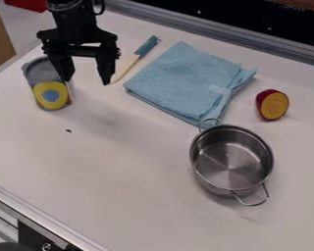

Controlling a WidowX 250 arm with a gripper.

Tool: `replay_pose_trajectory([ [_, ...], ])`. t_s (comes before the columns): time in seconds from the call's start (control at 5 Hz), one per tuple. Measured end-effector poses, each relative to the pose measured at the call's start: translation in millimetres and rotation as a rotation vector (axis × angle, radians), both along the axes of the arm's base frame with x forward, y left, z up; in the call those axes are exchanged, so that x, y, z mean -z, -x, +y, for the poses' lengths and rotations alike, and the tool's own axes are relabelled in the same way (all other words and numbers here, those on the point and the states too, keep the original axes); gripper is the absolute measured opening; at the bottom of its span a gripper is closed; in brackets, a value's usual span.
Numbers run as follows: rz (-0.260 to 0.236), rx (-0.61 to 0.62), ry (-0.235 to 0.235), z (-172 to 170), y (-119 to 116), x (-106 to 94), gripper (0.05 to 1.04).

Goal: Move the can to the left bottom side of the silver pot

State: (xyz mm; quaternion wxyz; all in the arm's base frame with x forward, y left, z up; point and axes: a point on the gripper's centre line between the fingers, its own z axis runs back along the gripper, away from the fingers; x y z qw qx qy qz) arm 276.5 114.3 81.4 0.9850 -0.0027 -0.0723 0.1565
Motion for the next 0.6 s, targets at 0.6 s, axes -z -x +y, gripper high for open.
replay_pose_trajectory([
  [0.6, 0.014, -0.068, 0.08, 17.9, -22.6, -9.9, 1.0],
])
